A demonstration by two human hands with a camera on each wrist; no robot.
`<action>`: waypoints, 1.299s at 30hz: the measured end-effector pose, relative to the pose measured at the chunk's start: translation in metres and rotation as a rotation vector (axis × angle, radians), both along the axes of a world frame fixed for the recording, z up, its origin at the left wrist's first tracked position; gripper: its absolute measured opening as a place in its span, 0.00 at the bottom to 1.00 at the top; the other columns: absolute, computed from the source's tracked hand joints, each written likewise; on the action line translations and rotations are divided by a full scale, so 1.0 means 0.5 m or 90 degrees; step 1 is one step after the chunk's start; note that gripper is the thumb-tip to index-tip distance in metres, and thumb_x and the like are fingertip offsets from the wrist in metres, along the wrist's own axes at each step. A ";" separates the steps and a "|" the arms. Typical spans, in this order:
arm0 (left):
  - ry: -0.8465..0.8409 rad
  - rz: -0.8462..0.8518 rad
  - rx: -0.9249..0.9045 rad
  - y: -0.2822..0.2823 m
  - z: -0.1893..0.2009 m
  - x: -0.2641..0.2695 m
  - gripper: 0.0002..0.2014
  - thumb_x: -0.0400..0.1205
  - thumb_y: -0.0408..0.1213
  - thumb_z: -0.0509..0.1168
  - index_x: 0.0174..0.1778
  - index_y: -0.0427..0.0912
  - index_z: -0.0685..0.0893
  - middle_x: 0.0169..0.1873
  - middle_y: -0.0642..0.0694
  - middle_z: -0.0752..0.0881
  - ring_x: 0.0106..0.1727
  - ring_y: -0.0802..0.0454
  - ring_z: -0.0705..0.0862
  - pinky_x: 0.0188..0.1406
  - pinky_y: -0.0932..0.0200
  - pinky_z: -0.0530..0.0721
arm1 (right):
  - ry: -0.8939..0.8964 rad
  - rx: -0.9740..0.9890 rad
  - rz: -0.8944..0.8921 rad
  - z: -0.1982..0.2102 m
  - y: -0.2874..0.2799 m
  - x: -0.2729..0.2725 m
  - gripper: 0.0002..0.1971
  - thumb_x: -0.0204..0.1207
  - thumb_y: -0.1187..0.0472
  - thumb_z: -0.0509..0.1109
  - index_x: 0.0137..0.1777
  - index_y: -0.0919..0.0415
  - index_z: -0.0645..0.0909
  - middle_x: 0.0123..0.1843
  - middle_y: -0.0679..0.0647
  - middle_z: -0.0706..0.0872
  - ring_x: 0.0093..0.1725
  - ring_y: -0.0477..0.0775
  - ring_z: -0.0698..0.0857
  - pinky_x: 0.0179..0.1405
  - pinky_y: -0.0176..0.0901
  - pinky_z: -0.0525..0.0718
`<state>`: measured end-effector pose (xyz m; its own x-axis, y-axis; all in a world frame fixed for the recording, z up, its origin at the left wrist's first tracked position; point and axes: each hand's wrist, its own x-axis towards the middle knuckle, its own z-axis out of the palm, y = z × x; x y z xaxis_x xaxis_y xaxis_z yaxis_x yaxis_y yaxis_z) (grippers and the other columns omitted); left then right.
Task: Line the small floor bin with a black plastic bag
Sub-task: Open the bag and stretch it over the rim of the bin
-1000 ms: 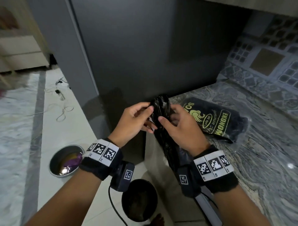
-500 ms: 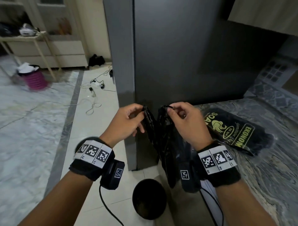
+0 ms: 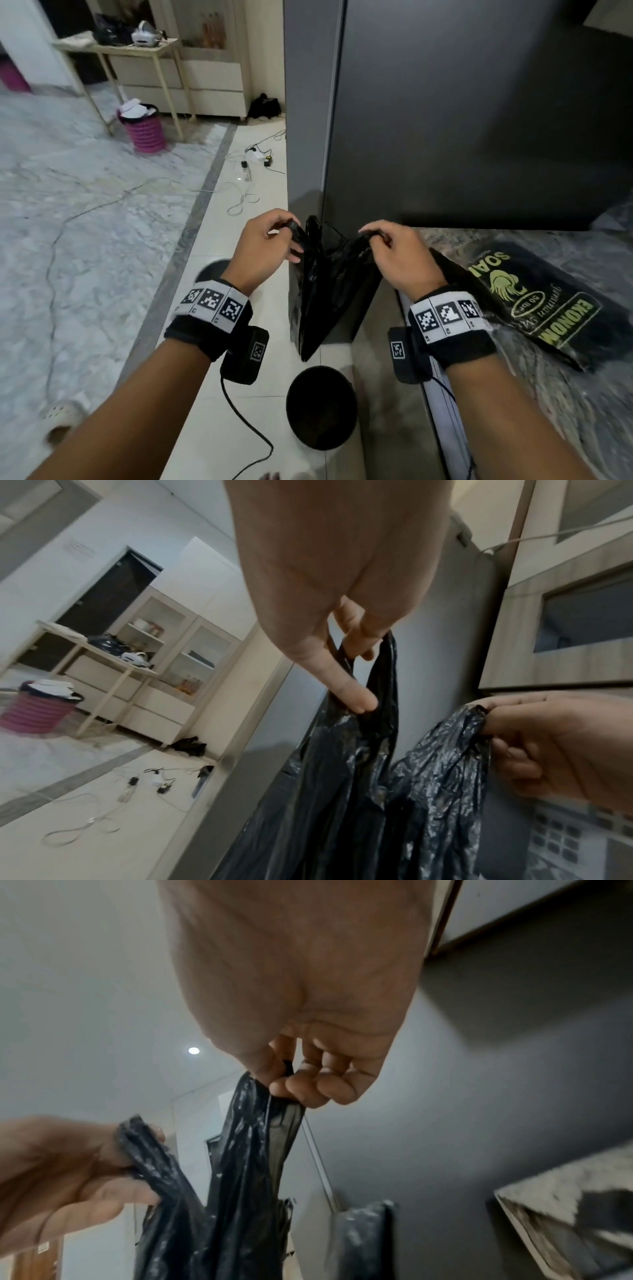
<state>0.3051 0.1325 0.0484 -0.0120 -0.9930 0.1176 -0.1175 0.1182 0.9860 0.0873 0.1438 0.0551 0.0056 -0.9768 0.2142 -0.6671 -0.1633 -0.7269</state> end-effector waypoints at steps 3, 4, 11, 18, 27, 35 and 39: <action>-0.021 0.039 0.028 0.005 -0.037 -0.007 0.10 0.77 0.30 0.58 0.36 0.43 0.84 0.37 0.38 0.86 0.42 0.34 0.89 0.39 0.49 0.91 | 0.008 0.040 -0.007 -0.030 -0.001 -0.003 0.13 0.75 0.60 0.60 0.49 0.50 0.86 0.50 0.49 0.91 0.54 0.52 0.86 0.60 0.50 0.82; -0.038 0.042 0.032 0.009 -0.048 -0.009 0.08 0.75 0.34 0.60 0.35 0.44 0.85 0.36 0.38 0.87 0.42 0.36 0.90 0.41 0.47 0.91 | 0.005 0.058 -0.010 -0.039 0.000 -0.004 0.12 0.75 0.59 0.61 0.49 0.50 0.86 0.49 0.49 0.90 0.54 0.52 0.86 0.59 0.48 0.82; -0.302 0.050 0.029 0.030 -0.143 -0.017 0.09 0.72 0.42 0.74 0.45 0.44 0.89 0.38 0.48 0.90 0.38 0.56 0.88 0.46 0.66 0.86 | 0.050 0.159 -0.010 -0.111 0.012 -0.012 0.15 0.66 0.41 0.72 0.47 0.49 0.87 0.46 0.48 0.90 0.50 0.49 0.87 0.54 0.46 0.84; -0.394 0.037 0.087 0.058 -0.195 -0.014 0.12 0.78 0.34 0.68 0.55 0.34 0.87 0.46 0.37 0.92 0.26 0.64 0.80 0.29 0.69 0.76 | 0.130 0.197 0.025 -0.171 0.021 -0.057 0.10 0.75 0.56 0.70 0.55 0.54 0.86 0.51 0.55 0.90 0.52 0.55 0.87 0.53 0.50 0.86; -0.408 0.107 0.138 0.109 -0.254 0.026 0.08 0.78 0.31 0.67 0.50 0.34 0.89 0.45 0.36 0.91 0.31 0.48 0.83 0.43 0.59 0.81 | 0.193 0.263 0.010 -0.252 0.055 -0.079 0.16 0.78 0.59 0.63 0.64 0.48 0.80 0.58 0.59 0.87 0.56 0.62 0.85 0.53 0.53 0.85; -0.354 0.177 0.163 0.137 -0.295 0.102 0.07 0.77 0.32 0.67 0.46 0.37 0.90 0.40 0.36 0.92 0.34 0.40 0.90 0.45 0.45 0.89 | 0.171 0.251 -0.024 -0.264 0.059 -0.055 0.17 0.78 0.63 0.61 0.66 0.54 0.80 0.61 0.62 0.86 0.58 0.63 0.84 0.59 0.57 0.84; -0.343 0.135 0.173 0.149 -0.306 0.106 0.08 0.77 0.31 0.67 0.48 0.37 0.90 0.43 0.38 0.91 0.33 0.44 0.89 0.45 0.50 0.89 | 0.154 0.275 -0.051 -0.269 0.079 -0.029 0.17 0.77 0.62 0.62 0.65 0.54 0.80 0.59 0.61 0.86 0.56 0.62 0.85 0.58 0.55 0.85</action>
<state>0.3583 0.2070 -0.1049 0.2002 -0.9740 -0.1062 -0.5983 -0.2074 0.7740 0.0726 0.1834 -0.0795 -0.0735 -0.9752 -0.2086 -0.8226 0.1775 -0.5402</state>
